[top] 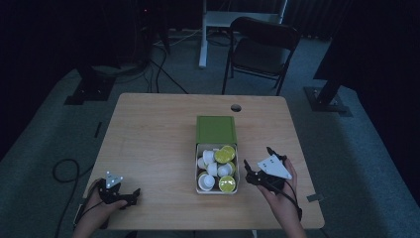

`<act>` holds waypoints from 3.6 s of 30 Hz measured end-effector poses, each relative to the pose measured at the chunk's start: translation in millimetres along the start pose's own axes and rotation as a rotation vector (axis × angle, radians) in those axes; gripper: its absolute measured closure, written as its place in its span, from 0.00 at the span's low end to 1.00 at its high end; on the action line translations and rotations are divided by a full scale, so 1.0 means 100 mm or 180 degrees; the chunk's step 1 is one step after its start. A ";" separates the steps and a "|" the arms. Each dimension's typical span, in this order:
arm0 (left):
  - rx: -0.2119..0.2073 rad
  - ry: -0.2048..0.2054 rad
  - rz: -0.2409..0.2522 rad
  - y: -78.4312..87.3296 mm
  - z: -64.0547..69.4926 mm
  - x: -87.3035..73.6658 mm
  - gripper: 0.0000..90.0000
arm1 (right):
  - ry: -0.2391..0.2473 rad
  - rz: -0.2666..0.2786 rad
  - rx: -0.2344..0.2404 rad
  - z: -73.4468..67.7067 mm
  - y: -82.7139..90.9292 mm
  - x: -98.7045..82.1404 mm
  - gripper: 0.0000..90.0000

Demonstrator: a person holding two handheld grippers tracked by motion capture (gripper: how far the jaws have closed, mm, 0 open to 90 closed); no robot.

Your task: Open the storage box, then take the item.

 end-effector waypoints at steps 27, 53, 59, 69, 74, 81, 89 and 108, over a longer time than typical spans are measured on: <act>0.0001 0.0005 0.0004 0.00 0.00 0.00 0.01 | -0.0536 -0.0318 -0.0018 0.43 -0.14 -0.55 0.17; 0.0001 0.0005 0.0004 0.00 0.00 0.00 0.01 | -0.0800 -0.0616 -0.0046 0.65 -0.24 -0.95 0.18; 0.0001 0.0005 0.0004 0.00 0.00 0.00 0.01 | -0.0857 -0.0689 -0.0022 0.67 -0.27 -0.99 0.18; 0.0001 0.0005 0.0005 0.00 0.00 0.00 0.01 | -0.0891 -0.0977 0.0020 0.66 -0.34 -1.11 0.18; 0.0001 0.0005 0.0005 0.00 0.00 0.00 0.01 | -0.0903 -0.1030 0.0006 0.68 -0.35 -1.12 0.18; 0.0001 0.0005 0.0005 0.00 0.00 0.00 0.01 | -0.0979 -0.1252 0.0030 0.69 -0.36 -1.15 0.15; 0.0001 0.0003 0.0004 0.00 0.00 0.00 0.01 | -0.0977 -0.1276 0.0028 0.68 -0.38 -1.15 0.12; -0.0054 -0.0032 0.0022 0.00 0.01 0.00 0.01 | -0.0976 -0.1277 0.0029 0.68 -0.38 -1.15 0.12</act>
Point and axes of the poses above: each handheld gripper's, and its own axes: y roughly backward along the jaws, x roughly out of its top, z roughly to its right, the point moved 3 cm from there along -y, roughly forward along the jaws, and after that the axes turned 13 degrees about -y, right-handed, at the moved point
